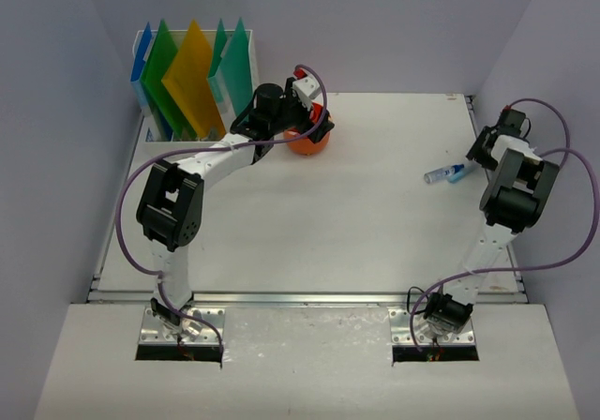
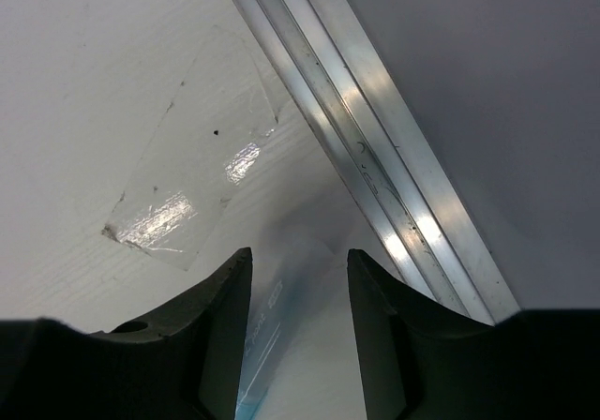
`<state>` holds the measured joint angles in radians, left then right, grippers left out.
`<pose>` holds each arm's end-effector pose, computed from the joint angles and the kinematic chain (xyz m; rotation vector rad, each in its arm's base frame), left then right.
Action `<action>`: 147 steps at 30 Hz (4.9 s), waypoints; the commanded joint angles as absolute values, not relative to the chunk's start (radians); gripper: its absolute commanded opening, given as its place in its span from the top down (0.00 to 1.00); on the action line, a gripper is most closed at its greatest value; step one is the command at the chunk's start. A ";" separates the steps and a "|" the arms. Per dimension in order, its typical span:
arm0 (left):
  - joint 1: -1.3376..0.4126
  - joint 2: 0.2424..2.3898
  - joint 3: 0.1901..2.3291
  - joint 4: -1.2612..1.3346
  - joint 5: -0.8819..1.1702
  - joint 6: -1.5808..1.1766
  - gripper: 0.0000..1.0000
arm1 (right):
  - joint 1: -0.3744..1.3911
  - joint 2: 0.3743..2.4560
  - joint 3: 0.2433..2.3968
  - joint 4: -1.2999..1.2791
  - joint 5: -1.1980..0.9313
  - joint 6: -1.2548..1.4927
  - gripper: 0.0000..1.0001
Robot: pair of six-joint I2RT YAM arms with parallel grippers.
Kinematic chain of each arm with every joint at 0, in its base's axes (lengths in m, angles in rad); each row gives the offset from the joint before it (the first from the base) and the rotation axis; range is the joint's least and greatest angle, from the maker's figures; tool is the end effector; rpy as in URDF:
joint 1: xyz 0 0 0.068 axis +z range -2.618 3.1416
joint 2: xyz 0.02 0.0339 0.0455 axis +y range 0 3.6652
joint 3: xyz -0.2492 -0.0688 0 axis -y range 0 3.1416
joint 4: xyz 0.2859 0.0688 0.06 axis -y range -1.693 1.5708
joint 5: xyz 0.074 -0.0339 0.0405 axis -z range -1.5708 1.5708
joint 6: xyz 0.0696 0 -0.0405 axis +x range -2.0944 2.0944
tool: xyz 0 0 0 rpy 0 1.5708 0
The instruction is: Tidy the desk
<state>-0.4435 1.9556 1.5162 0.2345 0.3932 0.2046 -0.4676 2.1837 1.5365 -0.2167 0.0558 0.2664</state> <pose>0.4702 -0.2529 0.2490 0.8337 1.5832 -0.5205 0.4631 -0.2382 0.0837 0.8986 2.2676 -0.1581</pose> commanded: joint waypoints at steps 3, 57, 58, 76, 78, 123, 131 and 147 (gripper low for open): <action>-0.426 1.904 1.520 0.261 0.402 0.199 0.04 | -0.457 2.235 1.597 -0.257 0.078 0.316 0.58; -0.831 1.506 0.909 0.456 0.737 1.403 0.02 | -0.036 1.602 0.816 0.370 -1.176 1.363 1.00; -0.832 1.523 0.919 0.454 0.737 1.415 0.03 | -0.034 1.595 0.818 0.349 -1.166 1.358 1.00; -0.851 1.660 1.080 0.411 0.760 1.479 0.64 | 0.021 1.536 0.795 0.065 -1.079 1.249 1.00; -0.853 1.666 1.083 0.410 0.762 1.483 0.69 | 0.021 1.532 0.797 0.057 -1.079 1.255 1.00; -0.393 2.224 1.775 0.391 0.644 0.241 1.00 | -0.325 1.762 1.233 -0.393 -0.968 0.660 0.01; -0.390 2.230 1.720 0.434 0.637 0.346 1.00 | -0.325 1.759 1.223 -0.395 -0.978 0.651 0.01; -0.328 2.175 1.622 0.311 0.686 0.469 1.00 | -0.331 1.750 1.204 -0.423 -0.980 0.588 0.01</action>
<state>-0.3544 2.2448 1.6350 0.3122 0.6386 0.4240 -0.3252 1.7630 1.2112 -0.4226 -0.9695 0.6233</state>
